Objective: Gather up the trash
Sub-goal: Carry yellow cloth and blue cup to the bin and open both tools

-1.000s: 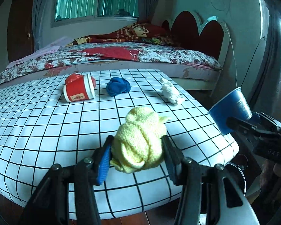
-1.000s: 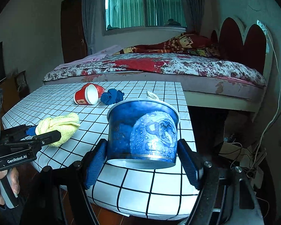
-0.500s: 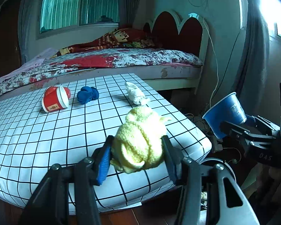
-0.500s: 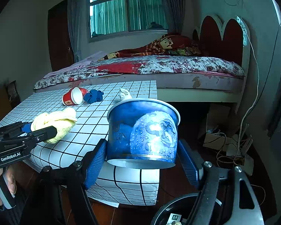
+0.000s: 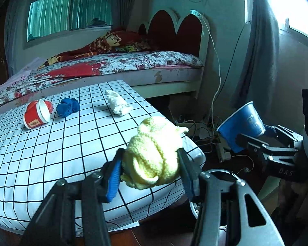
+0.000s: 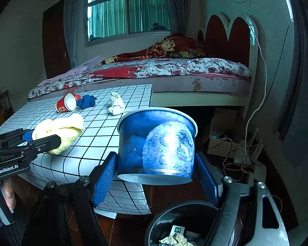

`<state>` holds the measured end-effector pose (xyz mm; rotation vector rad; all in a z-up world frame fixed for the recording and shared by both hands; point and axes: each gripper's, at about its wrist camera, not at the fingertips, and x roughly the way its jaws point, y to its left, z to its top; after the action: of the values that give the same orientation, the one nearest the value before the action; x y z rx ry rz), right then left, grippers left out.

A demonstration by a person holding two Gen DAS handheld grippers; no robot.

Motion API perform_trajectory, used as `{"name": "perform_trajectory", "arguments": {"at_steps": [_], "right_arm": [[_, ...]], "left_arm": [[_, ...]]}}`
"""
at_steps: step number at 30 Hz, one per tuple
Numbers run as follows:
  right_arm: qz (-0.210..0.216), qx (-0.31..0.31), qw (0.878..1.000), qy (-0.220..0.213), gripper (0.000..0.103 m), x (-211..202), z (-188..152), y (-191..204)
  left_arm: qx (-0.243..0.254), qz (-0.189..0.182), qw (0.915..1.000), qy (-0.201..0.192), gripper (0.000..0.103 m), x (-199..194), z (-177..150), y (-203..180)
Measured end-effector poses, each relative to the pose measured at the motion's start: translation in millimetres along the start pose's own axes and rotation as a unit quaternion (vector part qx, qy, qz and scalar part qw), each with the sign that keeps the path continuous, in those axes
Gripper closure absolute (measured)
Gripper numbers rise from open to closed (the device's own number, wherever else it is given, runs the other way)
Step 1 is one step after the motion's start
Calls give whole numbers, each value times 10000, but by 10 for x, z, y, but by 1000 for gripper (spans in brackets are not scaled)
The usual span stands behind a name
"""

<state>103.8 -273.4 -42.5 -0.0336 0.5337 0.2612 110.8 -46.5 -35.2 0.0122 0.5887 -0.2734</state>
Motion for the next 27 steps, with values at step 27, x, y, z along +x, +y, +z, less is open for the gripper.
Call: {"name": "perform_trajectory", "arguments": {"at_steps": [27], "right_arm": [[-508, 406, 9959, 631, 26, -352, -692, -877]], "left_arm": [[771, -960, 9909, 542, 51, 353, -227, -1069]]}}
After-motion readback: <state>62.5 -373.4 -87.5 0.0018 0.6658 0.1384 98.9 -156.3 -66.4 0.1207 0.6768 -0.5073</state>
